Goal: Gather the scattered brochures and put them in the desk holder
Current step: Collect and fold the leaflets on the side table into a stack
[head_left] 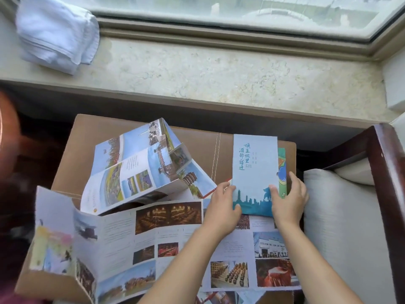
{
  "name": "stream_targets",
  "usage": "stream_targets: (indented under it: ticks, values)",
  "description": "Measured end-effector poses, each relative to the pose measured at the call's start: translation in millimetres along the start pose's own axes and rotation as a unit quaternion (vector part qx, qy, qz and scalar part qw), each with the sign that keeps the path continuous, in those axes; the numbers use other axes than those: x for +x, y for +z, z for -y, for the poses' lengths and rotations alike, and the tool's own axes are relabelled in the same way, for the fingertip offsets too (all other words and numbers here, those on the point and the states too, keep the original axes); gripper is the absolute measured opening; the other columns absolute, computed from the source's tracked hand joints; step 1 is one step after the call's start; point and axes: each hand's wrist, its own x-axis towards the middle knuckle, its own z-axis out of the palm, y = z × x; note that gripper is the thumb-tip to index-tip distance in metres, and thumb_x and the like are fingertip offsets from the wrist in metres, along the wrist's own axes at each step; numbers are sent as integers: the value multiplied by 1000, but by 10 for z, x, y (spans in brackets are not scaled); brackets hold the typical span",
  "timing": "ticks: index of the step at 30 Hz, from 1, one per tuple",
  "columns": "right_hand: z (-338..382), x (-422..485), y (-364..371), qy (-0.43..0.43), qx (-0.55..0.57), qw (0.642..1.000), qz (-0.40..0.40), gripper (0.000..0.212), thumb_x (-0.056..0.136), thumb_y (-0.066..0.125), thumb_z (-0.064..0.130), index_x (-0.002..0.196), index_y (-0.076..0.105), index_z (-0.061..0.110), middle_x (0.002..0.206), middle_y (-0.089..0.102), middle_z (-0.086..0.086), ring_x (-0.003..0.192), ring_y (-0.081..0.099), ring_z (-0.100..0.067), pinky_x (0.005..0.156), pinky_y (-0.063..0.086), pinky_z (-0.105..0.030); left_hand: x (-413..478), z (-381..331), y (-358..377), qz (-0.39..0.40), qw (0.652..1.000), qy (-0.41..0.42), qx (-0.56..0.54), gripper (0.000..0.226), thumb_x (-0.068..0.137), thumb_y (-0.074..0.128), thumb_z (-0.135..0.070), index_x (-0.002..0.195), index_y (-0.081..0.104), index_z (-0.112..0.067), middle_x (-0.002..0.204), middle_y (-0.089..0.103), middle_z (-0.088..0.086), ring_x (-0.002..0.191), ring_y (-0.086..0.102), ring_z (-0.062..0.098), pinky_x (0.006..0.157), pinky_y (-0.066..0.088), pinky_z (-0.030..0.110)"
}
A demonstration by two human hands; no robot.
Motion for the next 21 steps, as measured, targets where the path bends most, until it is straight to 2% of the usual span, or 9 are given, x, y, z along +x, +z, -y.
stream_targets:
  ticks: [3, 5, 7, 9, 10, 13, 17, 19, 21]
  values:
    - [118, -245, -92, -61, 39, 997, -18, 44, 86, 65, 14, 128, 52, 12, 135, 50, -9, 127, 39, -26, 105, 33, -37, -301, -45, -200, -24, 999, 19, -36, 37, 95, 41, -10, 129, 52, -19, 145, 37, -5, 134, 35, 14, 111, 34, 33]
    - [230, -520, -122, -94, 62, 994, -7, 31, 87, 63, 10, 117, 58, 15, 124, 55, -5, 121, 44, -25, 101, 35, -32, -603, -33, -366, -37, 995, 34, -91, 30, 95, 42, -13, 117, 59, -24, 130, 49, -8, 121, 47, 9, 103, 43, 32]
    - [392, -856, -116, -101, 92, 990, 38, 22, 88, 62, 11, 108, 60, 20, 111, 55, 4, 111, 50, -21, 92, 43, -28, -958, 29, -546, -64, 987, 55, -137, 25, 94, 43, -19, 106, 62, -30, 114, 55, -15, 104, 55, 1, 87, 52, 27]
    - [566, -1222, -59, -91, 117, 984, 102, 15, 89, 62, 13, 100, 61, 23, 101, 57, 5, 99, 55, -19, 80, 41, -9, -1331, 164, -721, -104, 976, 58, -184, 22, 94, 45, -22, 97, 63, -34, 102, 57, -20, 90, 60, 0, 72, 54, 22]
    - [661, -1407, -14, -83, 126, 979, 135, 13, 89, 64, 15, 97, 61, 24, 99, 59, 5, 95, 58, -18, 76, 41, -6, -1508, 268, -812, -133, 968, 51, -208, 21, 94, 46, -22, 93, 63, -34, 97, 58, -20, 85, 63, 2, 68, 53, 20]
    - [1000, -1905, 163, -85, 134, 963, 219, 10, 87, 66, 25, 89, 61, 33, 93, 63, 11, 87, 58, -3, 73, 48, -16, -1921, 702, -1099, -261, 933, -3, -248, 19, 92, 50, -22, 88, 64, -34, 88, 63, -14, 74, 63, 8, 68, 50, 15]
    - [1513, -2462, 445, -140, 131, 939, 285, 10, 86, 67, 30, 85, 59, 36, 86, 63, 16, 83, 57, 1, 64, 46, -8, -2098, 1483, -1527, -423, 858, -129, -260, 32, 91, 52, -4, 89, 62, -35, 89, 65, -12, 72, 61, 5, 72, 52, 22]
    - [1762, -2692, 595, -213, 110, 920, 311, 8, 87, 65, 30, 87, 58, 33, 86, 61, 18, 83, 56, 1, 64, 45, -8, -2065, 1886, -1744, -446, 843, -195, -229, 28, 89, 53, -2, 94, 62, -28, 95, 63, -13, 82, 60, 4, 83, 54, 36]
    - [2033, -2871, 769, -317, 89, 880, 343, 6, 89, 63, 23, 94, 60, 26, 92, 61, 13, 87, 55, -1, 69, 46, -11, -2011, 2277, -1937, -443, 842, -243, -187, 25, 87, 56, -1, 104, 60, -18, 109, 57, -2, 92, 58, 13, 93, 50, 44]
